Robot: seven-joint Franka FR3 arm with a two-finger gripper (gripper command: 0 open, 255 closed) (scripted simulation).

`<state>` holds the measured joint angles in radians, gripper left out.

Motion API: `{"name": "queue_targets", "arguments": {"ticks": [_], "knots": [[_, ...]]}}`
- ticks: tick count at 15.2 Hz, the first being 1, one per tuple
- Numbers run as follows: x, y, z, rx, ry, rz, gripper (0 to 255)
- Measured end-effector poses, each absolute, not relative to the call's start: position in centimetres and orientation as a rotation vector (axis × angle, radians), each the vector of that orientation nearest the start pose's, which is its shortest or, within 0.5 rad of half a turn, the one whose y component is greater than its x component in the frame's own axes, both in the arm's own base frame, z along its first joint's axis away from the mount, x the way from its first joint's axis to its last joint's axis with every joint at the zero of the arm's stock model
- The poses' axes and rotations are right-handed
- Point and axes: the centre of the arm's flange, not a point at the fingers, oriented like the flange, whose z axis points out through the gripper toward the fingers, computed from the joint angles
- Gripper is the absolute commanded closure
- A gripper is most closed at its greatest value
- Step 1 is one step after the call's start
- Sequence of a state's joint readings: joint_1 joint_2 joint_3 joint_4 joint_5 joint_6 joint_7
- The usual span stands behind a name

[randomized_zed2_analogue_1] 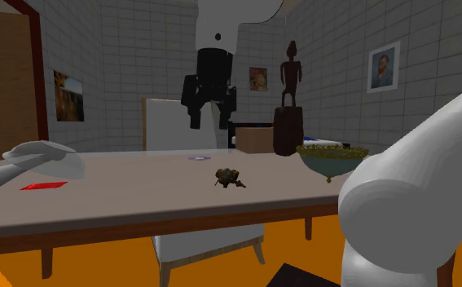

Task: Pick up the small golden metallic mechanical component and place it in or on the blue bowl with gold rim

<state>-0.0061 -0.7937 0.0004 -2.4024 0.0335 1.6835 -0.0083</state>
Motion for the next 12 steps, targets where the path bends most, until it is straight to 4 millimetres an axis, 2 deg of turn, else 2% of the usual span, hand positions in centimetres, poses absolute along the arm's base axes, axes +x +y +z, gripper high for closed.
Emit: {"name": "queue_targets", "arguments": {"ticks": [2,6,10,12], "knots": [[31.6,0.0,57.5,-3.114,0.045,-0.116,0],[32.1,-1.3,53.8,-3.142,0.405,-0.113,0],[32.1,-3.5,49.6,-3.124,0.808,-0.109,0],[32.2,-3.8,48.2,-3.114,0.88,-0.11,0]]}}
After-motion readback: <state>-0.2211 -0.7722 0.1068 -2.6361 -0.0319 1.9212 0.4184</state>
